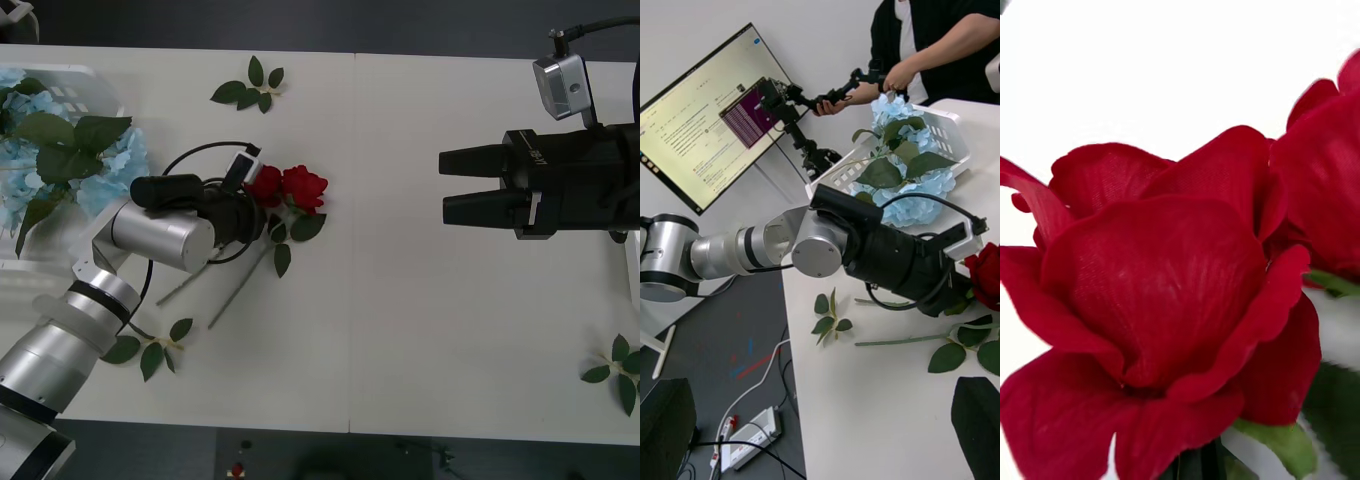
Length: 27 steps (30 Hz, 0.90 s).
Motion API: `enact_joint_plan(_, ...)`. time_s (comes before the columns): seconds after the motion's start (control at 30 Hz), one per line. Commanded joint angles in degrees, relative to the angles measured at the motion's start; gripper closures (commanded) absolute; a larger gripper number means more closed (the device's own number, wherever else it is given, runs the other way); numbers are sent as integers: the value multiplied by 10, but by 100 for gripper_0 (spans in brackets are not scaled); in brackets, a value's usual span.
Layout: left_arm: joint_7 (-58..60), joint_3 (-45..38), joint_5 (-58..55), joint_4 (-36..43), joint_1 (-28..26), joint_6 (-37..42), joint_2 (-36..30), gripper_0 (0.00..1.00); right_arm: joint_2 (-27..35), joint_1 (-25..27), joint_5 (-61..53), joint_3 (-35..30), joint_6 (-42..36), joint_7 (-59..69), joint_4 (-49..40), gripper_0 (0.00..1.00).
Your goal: Put the red flowers into the right box and the blue flowers into the left box
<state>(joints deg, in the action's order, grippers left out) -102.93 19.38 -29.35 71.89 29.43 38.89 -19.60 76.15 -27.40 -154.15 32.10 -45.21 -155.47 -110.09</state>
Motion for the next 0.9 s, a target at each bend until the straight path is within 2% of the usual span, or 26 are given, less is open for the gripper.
enact_joint_plan(0.03,6,-52,-51,84,-10,63,-23,100,-4,-13,-4,-13,2,5,-4,0)
enact_joint_plan(0.17,3,-122,-103,186,-19,173,-34,100,-4,-13,-4,-13,2,5,-4,0)
enact_joint_plan(0.3,-17,-209,-188,251,-27,268,-40,100,-4,-13,-4,-13,2,5,-4,0)
enact_joint_plan(0.53,-100,-340,-385,259,-29,395,-39,100,-4,-13,-4,-13,2,5,-4,0)
enact_joint_plan(0.7,-172,-350,-568,221,-42,378,-37,100,-4,-13,-4,-13,2,5,-4,0)
enact_joint_plan(0.9,-339,-277,-810,156,-60,296,-35,100,-4,-13,-4,-13,2,5,-4,0)
